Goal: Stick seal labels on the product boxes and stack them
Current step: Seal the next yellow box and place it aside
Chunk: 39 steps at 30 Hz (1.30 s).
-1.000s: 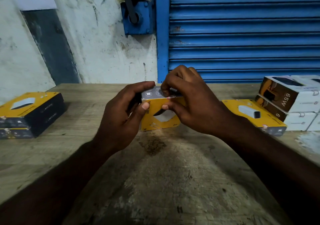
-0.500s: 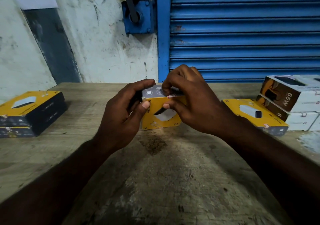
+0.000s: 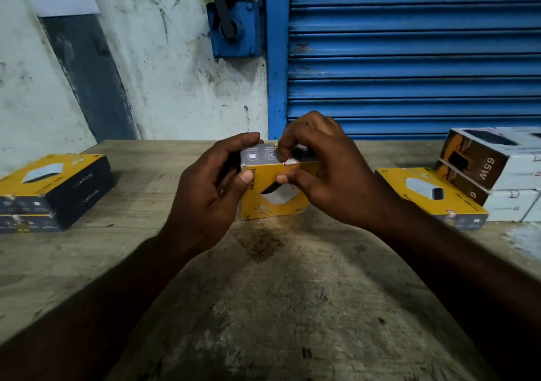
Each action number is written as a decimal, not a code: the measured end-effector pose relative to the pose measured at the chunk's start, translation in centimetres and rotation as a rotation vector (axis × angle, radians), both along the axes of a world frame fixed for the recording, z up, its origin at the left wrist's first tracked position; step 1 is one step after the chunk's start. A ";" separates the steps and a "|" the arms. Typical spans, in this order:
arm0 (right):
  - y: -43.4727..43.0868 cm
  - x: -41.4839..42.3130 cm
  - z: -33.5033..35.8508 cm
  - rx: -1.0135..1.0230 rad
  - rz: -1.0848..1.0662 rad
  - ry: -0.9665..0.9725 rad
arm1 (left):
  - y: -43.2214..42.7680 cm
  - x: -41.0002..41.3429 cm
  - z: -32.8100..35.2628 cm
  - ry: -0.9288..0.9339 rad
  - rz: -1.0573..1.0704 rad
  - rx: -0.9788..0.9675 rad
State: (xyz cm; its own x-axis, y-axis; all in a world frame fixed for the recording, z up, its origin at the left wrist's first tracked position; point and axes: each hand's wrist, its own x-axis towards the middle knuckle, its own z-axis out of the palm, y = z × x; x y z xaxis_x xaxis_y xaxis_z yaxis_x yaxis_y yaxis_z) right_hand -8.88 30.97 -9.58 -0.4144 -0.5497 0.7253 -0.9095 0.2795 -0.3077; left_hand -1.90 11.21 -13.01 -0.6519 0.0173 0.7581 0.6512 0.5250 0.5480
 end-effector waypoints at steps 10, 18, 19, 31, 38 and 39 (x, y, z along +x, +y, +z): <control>0.1 0.0 0.1 0.008 0.022 -0.066 | 0.1 0.0 0.0 0.000 -0.027 0.015; 0.3 -0.3 -0.2 -0.124 0.083 -0.114 | 0.0 0.0 0.0 -0.004 -0.054 0.061; 0.2 -0.3 -0.2 -0.139 0.089 -0.119 | -0.1 -0.1 0.0 -0.006 -0.054 0.066; 0.3 0.0 0.1 -0.188 0.108 -0.298 | 0.1 0.1 0.1 -0.025 -0.056 0.104; 0.4 -0.1 0.1 -0.180 0.098 -0.229 | 0.3 0.3 0.2 -0.006 -0.051 0.083; 0.4 -0.2 0.1 -0.185 0.101 -0.231 | 0.3 0.2 0.2 -0.001 -0.048 0.076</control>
State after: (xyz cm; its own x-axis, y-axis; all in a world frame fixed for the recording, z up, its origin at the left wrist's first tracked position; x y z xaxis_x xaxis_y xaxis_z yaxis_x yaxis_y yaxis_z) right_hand -9.05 31.36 -9.45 -0.5300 -0.4641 0.7098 -0.8299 0.1119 -0.5465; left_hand -1.66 11.49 -12.85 -0.6526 -0.0088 0.7576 0.6740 0.4500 0.5858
